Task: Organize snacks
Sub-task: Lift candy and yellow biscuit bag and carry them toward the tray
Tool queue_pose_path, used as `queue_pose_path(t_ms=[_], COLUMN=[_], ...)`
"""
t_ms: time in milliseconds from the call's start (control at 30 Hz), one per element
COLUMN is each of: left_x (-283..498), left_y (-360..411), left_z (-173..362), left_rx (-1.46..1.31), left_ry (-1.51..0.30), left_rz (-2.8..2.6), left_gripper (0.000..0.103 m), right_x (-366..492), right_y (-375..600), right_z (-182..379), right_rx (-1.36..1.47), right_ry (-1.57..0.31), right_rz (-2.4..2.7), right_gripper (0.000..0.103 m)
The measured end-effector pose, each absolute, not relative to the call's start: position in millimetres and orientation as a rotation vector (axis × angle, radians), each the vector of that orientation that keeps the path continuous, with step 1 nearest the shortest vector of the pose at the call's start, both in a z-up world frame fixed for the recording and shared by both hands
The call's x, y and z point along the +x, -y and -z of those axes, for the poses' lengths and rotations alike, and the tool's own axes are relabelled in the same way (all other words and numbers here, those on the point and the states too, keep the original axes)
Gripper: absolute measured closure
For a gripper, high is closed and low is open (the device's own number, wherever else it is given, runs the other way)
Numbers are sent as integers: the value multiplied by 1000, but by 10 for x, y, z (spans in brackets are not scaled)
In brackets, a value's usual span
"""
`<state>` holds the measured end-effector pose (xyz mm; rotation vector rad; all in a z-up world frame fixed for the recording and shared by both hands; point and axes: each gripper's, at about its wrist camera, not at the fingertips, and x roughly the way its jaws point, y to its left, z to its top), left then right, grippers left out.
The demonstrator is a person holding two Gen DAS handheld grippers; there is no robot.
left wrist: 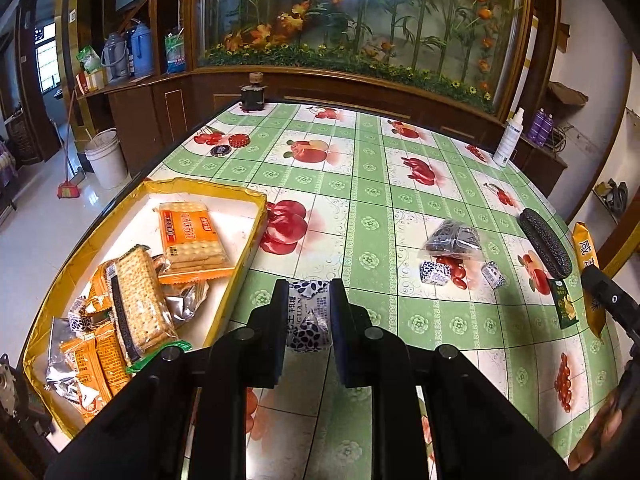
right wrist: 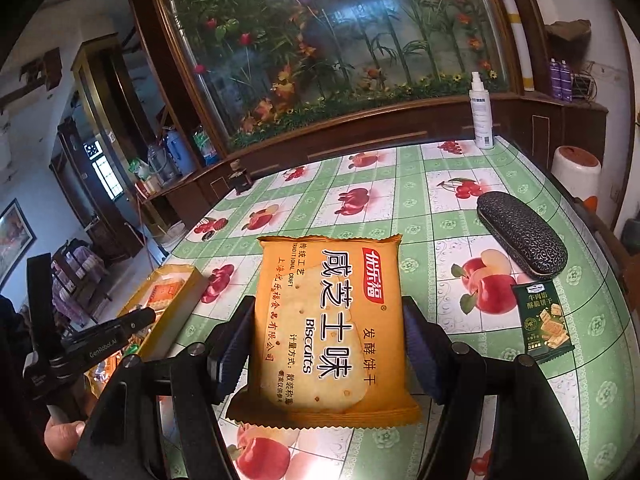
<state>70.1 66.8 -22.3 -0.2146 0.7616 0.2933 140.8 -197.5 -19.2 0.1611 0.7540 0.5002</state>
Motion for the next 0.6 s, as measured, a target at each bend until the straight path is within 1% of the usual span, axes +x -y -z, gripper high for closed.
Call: queue_pose_path(t_ms=[600], left_x=[378], left_y=[-800], left_z=[-20], left_rx=[-201], left_ry=[-684], left_rz=[-339], left_gripper=[86], right_x=[1242], right_y=[1721], right_z=[51], right_rx=[145], right_ry=[-724], right_rz=[-569], right_gripper=[32])
